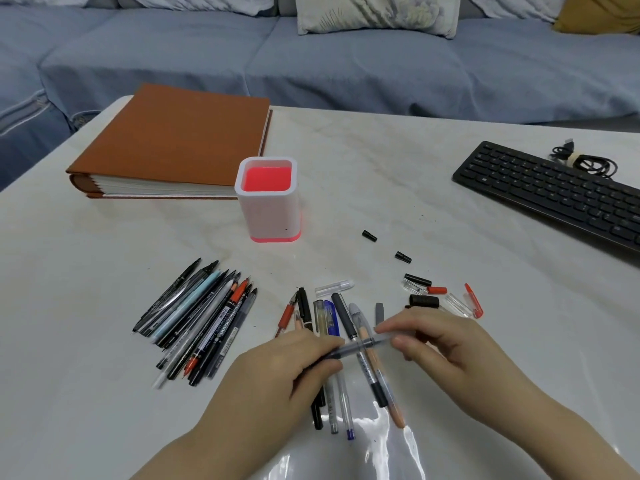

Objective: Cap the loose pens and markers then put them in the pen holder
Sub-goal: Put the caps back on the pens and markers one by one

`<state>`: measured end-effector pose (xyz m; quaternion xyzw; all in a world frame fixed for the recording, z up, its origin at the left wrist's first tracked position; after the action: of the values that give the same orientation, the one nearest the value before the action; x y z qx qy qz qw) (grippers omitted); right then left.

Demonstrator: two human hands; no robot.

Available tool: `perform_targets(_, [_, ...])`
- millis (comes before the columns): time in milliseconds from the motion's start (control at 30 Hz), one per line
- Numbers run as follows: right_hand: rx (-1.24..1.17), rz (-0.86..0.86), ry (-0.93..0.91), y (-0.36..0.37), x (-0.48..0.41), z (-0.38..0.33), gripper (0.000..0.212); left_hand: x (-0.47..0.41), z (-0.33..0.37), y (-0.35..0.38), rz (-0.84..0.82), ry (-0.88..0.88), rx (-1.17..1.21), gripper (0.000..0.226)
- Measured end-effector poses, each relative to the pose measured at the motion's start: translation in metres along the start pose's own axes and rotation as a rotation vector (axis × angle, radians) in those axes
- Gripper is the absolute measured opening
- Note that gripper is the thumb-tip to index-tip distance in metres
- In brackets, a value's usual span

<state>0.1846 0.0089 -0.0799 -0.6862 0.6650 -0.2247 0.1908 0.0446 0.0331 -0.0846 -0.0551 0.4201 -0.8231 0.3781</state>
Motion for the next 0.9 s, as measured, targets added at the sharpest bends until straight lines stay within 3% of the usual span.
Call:
perform_targets(133, [0.063, -0.013, -0.041, 0.005, -0.002, -0.005, 0.03, 0.002, 0.005, -0.006, -0.015, 0.083, -0.167, 0.024])
perform_targets(333, [-0.03, 0.007, -0.031, 0.002, -0.004, -0.011, 0.024, 0.01, 0.001, -0.018, 0.04, 0.089, -0.132, 0.023])
perform_targets(667, [0.077, -0.007, -0.119, 0.013, -0.008, -0.023, 0.029, 0.011, 0.001, -0.021, 0.047, 0.094, -0.171, 0.024])
perform_targets(900, [0.117, 0.054, -0.16, 0.014, -0.013, -0.028, 0.022, 0.007, -0.019, -0.01, -0.02, -0.244, 0.175, 0.014])
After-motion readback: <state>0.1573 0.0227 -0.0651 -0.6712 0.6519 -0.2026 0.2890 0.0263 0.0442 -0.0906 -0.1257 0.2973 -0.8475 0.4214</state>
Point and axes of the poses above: each hand's wrist, its own x-axis away from the middle knuckle, its own y-axis out of the palm, z = x × y, the point moved 9 cm from there along -x, towards the middle knuckle, and after that the axes turned 8 degrees about y, right-handed, at the moved point
